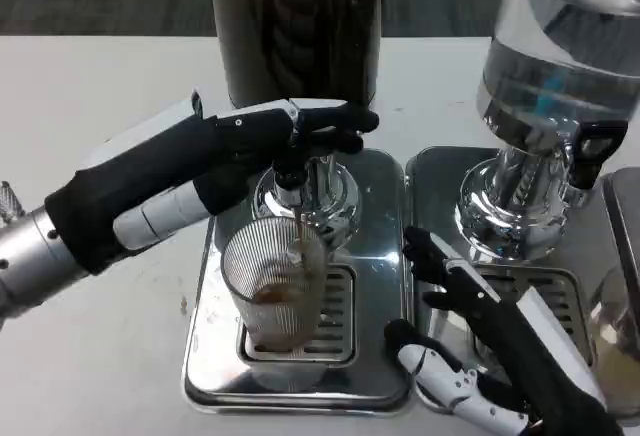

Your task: Grasp the cup under the faucet to collect the drink, then remove the cup.

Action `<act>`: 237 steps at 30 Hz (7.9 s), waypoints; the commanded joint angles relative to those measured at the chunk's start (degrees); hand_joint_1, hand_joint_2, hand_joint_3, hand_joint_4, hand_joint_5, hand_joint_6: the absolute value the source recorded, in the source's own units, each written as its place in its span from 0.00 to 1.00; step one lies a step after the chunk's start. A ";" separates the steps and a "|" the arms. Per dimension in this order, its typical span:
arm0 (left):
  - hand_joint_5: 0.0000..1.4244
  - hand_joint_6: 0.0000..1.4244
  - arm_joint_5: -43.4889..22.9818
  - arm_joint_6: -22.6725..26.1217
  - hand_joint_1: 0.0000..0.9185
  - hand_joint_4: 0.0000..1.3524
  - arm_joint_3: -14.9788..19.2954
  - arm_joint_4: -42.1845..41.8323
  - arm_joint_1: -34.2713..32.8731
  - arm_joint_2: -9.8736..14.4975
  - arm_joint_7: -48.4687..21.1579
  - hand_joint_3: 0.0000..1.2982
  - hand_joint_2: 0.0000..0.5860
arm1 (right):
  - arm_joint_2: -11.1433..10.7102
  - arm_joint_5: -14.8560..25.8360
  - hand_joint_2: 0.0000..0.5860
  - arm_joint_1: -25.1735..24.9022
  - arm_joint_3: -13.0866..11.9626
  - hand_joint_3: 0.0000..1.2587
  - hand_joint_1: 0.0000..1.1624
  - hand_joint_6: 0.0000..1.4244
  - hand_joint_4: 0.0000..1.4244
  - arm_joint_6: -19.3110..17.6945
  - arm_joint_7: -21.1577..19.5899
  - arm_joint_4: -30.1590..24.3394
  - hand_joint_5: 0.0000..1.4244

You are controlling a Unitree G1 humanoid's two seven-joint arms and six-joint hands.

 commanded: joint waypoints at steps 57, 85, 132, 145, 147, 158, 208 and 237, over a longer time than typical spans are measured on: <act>0.13 0.07 2.41 -1.14 0.00 0.11 -2.70 -4.34 2.89 1.60 4.59 0.18 0.19 | -3.91 2.38 0.31 -14.72 4.32 0.00 0.45 0.00 0.00 8.05 12.21 4.30 0.00; 0.14 0.07 3.14 -1.65 0.00 0.11 -2.30 -3.93 3.28 1.93 5.94 0.19 0.19 | -3.42 3.31 0.31 -18.33 5.06 0.00 0.46 0.00 0.00 7.68 12.92 8.00 0.00; 0.14 0.07 3.75 -1.97 0.00 0.12 -1.63 -4.95 4.46 2.45 8.34 0.19 0.17 | -1.30 2.65 0.32 -22.98 5.45 0.00 0.44 0.00 0.00 6.86 11.77 12.46 0.00; 0.14 0.08 4.38 -2.53 0.00 0.12 -1.35 -3.67 4.29 2.38 9.07 0.19 0.16 | 0.08 2.64 0.32 -26.95 5.86 0.00 0.44 0.00 0.00 5.21 11.72 17.12 0.00; 0.14 0.08 4.50 -2.60 0.00 0.12 -1.30 -3.50 4.28 2.33 9.18 0.19 0.16 | 0.22 2.55 0.32 -27.48 5.94 0.00 0.44 0.00 0.00 4.95 11.68 17.72 0.00; 0.15 0.08 5.10 -3.04 0.00 0.12 0.93 -2.24 4.53 2.06 11.51 0.19 0.16 | 0.09 2.92 0.32 -29.31 5.81 0.00 0.44 0.00 0.00 4.33 12.06 19.89 0.00; 0.05 0.03 19.25 -12.49 0.00 0.04 12.75 5.01 17.77 2.33 32.35 0.11 0.09 | 2.55 0.07 0.32 -30.15 6.85 0.00 0.45 0.01 0.00 5.68 9.29 21.75 0.00; 0.05 0.03 18.01 -12.30 0.00 0.05 12.24 7.02 19.71 2.79 31.78 0.12 0.13 | 2.26 -2.29 0.29 -31.82 9.15 0.00 0.53 0.00 0.00 5.47 9.28 23.71 0.00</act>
